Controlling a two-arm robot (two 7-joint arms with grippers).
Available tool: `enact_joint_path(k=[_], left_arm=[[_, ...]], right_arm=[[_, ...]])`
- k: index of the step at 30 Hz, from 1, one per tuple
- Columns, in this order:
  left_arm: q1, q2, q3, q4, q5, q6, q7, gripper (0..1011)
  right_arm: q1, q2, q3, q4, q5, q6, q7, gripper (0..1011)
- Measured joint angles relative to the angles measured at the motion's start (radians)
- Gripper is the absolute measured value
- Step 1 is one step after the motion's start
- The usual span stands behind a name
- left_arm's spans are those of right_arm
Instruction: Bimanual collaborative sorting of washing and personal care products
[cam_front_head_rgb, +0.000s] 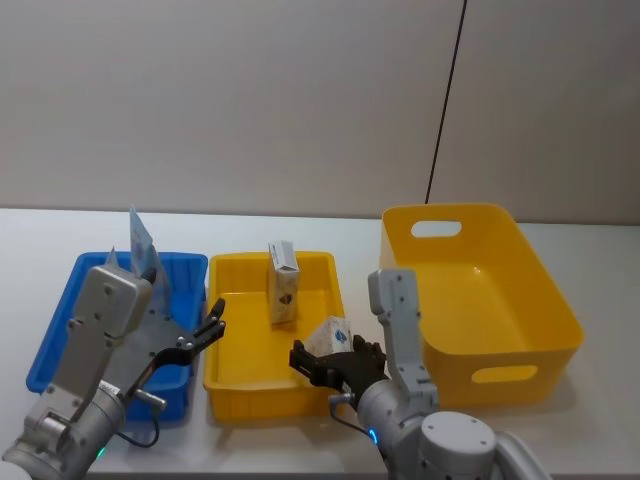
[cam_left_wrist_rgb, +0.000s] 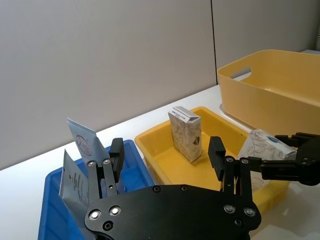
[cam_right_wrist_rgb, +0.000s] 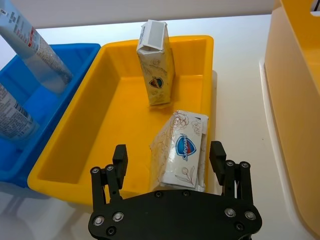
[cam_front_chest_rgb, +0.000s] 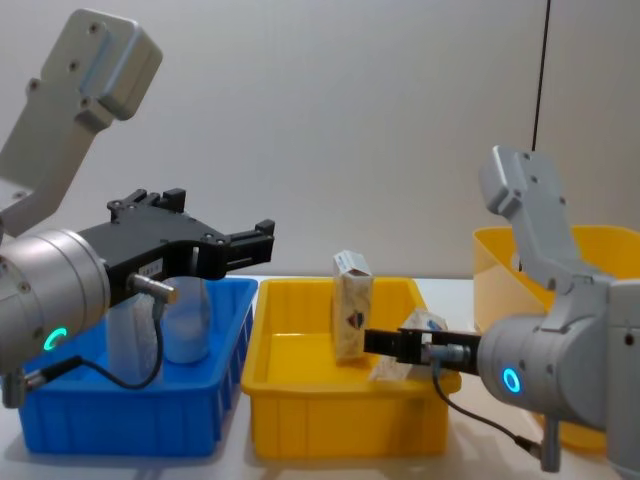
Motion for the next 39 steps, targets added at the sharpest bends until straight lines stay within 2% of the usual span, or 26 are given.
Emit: enact_joint_path(k=[17, 22, 24, 26, 27, 39], left_arm=[[0.0, 0.0, 0.0, 0.0, 0.0, 0.0, 0.0, 1001], [0.0, 0.0, 0.0, 0.0, 0.0, 0.0, 0.0, 1001], [0.0, 0.0, 0.0, 0.0, 0.0, 0.0, 0.0, 1001], [0.0, 0.0, 0.0, 0.0, 0.0, 0.0, 0.0, 1001], [0.0, 0.0, 0.0, 0.0, 0.0, 0.0, 0.0, 1001], [0.0, 0.0, 0.0, 0.0, 0.0, 0.0, 0.0, 1001]], right_arm=[[0.063, -0.018, -0.024, 0.081, -0.033, 0.022, 0.02, 994], [0.073, -0.02, -0.033, 0.093, -0.047, 0.027, 0.021, 908], [0.077, -0.02, -0.039, 0.096, -0.059, 0.029, 0.019, 821], [0.079, -0.02, -0.042, 0.097, -0.066, 0.029, 0.017, 786], [0.079, -0.02, -0.044, 0.097, -0.068, 0.03, 0.016, 727], [0.08, -0.011, -0.065, 0.078, -0.12, 0.041, -0.01, 375]])
